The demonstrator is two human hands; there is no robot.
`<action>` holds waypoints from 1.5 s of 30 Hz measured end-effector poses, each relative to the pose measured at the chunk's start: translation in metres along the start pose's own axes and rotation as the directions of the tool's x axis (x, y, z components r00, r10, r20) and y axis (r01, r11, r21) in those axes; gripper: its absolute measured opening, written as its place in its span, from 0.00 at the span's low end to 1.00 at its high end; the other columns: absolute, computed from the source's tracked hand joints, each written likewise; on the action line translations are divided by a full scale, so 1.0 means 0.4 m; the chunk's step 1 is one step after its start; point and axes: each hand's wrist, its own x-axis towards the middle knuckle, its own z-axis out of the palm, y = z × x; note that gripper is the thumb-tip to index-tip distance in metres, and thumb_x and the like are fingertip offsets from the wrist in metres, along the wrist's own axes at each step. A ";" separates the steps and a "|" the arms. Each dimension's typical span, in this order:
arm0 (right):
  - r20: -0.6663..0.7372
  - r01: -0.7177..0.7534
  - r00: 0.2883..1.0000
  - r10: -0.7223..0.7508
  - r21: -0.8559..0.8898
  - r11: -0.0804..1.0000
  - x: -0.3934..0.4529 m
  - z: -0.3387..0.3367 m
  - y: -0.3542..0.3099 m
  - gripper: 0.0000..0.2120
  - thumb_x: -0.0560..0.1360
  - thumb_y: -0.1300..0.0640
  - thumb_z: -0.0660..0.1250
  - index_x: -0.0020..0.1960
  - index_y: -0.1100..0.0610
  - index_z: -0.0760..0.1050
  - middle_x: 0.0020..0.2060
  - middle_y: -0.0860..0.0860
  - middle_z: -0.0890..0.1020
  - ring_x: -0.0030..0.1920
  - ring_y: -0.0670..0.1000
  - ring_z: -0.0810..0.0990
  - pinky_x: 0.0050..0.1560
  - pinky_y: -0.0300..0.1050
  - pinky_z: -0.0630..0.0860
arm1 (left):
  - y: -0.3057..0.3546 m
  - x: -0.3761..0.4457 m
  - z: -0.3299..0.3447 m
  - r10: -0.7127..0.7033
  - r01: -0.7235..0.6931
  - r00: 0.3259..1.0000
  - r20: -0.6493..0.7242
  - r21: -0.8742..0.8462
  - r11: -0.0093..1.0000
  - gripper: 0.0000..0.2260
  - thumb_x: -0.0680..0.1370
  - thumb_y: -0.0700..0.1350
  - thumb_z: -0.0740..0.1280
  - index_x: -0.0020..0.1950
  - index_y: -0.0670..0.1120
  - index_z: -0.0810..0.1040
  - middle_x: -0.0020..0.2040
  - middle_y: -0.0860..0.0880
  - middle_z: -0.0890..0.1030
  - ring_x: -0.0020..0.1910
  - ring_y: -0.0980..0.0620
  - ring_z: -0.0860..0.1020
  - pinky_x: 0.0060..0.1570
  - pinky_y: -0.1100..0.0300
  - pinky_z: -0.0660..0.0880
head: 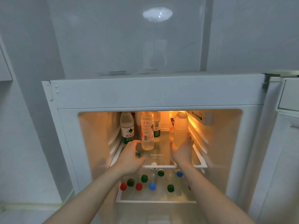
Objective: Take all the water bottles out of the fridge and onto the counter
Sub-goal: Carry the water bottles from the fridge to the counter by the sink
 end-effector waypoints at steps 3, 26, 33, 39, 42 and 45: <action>-0.006 -0.005 1.000 0.005 0.000 1.000 -0.002 0.001 0.003 0.36 0.78 0.49 0.74 0.80 0.50 0.59 0.74 0.51 0.70 0.75 0.56 0.70 0.72 0.61 0.75 | 0.003 0.041 0.010 -0.027 0.027 1.000 -0.005 -0.016 1.000 0.33 0.76 0.47 0.73 0.78 0.51 0.62 0.75 0.50 0.69 0.65 0.54 0.72 0.63 0.59 0.74; 0.103 0.052 0.993 -0.051 -0.012 0.999 -0.020 0.016 0.018 0.37 0.77 0.41 0.74 0.77 0.45 0.57 0.71 0.50 0.77 0.68 0.55 0.79 0.66 0.54 0.80 | 0.042 0.262 0.126 -0.319 0.271 0.901 -0.293 -0.193 0.943 0.28 0.76 0.57 0.74 0.68 0.48 0.65 0.66 0.48 0.76 0.64 0.45 0.78 0.58 0.49 0.80; 0.117 0.031 0.993 -0.031 0.003 1.000 -0.025 0.012 0.010 0.36 0.77 0.41 0.74 0.77 0.44 0.57 0.72 0.49 0.76 0.68 0.56 0.79 0.65 0.54 0.79 | 0.041 0.260 0.118 -0.316 0.266 0.906 -0.281 -0.203 0.942 0.26 0.77 0.57 0.73 0.67 0.49 0.65 0.66 0.48 0.78 0.62 0.44 0.79 0.55 0.49 0.78; 0.122 0.021 0.992 -0.025 0.030 0.999 -0.029 0.006 0.010 0.35 0.77 0.41 0.74 0.76 0.44 0.58 0.70 0.48 0.77 0.67 0.55 0.80 0.65 0.54 0.80 | 0.025 0.238 0.103 -0.221 0.188 0.935 -0.278 -0.143 0.972 0.27 0.76 0.60 0.72 0.70 0.51 0.68 0.66 0.50 0.78 0.64 0.46 0.78 0.55 0.50 0.77; 0.124 0.039 0.991 -0.045 0.048 0.998 -0.029 0.003 0.009 0.35 0.76 0.42 0.75 0.75 0.44 0.60 0.68 0.48 0.78 0.65 0.54 0.81 0.62 0.50 0.80 | 0.025 0.220 0.100 -0.195 0.164 0.942 -0.272 -0.132 0.978 0.26 0.77 0.59 0.72 0.70 0.51 0.68 0.66 0.50 0.79 0.65 0.45 0.78 0.57 0.50 0.78; 0.128 0.061 0.989 -0.070 0.076 0.995 -0.033 -0.006 0.009 0.34 0.75 0.42 0.76 0.74 0.44 0.63 0.65 0.47 0.80 0.59 0.50 0.81 0.56 0.44 0.79 | 0.031 0.189 0.102 -0.162 0.124 0.940 -0.300 -0.140 0.982 0.24 0.77 0.56 0.73 0.68 0.51 0.69 0.65 0.49 0.79 0.64 0.46 0.78 0.57 0.52 0.76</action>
